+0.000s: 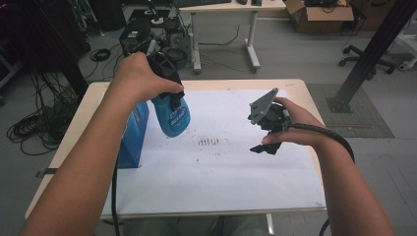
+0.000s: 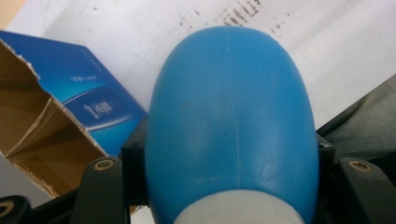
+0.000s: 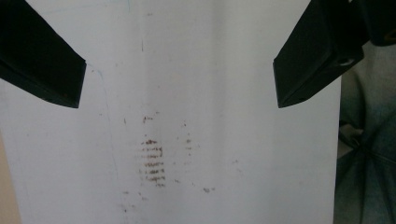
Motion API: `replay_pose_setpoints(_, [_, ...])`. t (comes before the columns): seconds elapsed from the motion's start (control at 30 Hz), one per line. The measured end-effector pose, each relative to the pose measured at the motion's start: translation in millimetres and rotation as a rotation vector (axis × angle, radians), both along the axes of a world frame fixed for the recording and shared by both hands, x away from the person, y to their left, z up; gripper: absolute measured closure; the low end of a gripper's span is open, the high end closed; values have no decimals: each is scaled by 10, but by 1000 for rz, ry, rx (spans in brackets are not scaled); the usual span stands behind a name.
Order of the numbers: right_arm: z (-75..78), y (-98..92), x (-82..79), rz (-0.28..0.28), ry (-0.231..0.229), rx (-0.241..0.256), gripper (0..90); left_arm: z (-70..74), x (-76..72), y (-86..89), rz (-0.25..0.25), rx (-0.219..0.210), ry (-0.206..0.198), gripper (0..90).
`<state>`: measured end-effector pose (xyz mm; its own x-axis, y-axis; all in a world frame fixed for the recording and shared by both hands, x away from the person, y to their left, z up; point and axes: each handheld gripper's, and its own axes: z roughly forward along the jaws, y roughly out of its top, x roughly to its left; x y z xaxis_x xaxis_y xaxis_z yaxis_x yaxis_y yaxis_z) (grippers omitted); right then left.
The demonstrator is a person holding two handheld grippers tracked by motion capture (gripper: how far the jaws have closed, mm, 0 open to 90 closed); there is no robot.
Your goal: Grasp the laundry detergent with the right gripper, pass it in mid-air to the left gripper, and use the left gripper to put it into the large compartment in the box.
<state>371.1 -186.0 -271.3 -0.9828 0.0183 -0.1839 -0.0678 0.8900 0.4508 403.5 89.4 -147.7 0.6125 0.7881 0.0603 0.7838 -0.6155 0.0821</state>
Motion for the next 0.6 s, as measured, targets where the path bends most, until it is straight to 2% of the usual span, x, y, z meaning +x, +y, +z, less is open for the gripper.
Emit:
replay_pose_setpoints(0.17, [27, 0, 32, 5, 12, -78, 27, 100, 24, 131, 45, -8, 0, 388])
replay_pose_setpoints(0.4, [65, -13, 90, 9, 43, -182, 29, 272, 57, 422, 119, -12, -17, 388])
replay_pose_setpoints(0.6, [67, -39, 125, 10, 70, -239, 34, 452, 70, 661, 178, -27, -15, 388])
